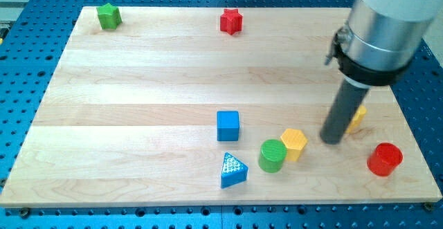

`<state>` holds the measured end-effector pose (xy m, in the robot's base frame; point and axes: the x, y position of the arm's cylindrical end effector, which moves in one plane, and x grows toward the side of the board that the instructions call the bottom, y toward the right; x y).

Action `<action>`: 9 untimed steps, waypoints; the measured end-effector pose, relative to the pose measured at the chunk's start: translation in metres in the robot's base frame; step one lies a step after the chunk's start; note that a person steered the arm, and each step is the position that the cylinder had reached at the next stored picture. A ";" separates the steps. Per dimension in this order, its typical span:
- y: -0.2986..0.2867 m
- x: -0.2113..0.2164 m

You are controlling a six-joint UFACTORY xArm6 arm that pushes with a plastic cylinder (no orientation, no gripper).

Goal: Move the yellow heart to the right side of the red star

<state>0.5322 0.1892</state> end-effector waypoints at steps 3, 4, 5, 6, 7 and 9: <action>-0.007 -0.031; 0.011 -0.042; -0.014 -0.094; -0.010 -0.056; 0.030 -0.036; 0.031 -0.158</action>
<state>0.3742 0.2203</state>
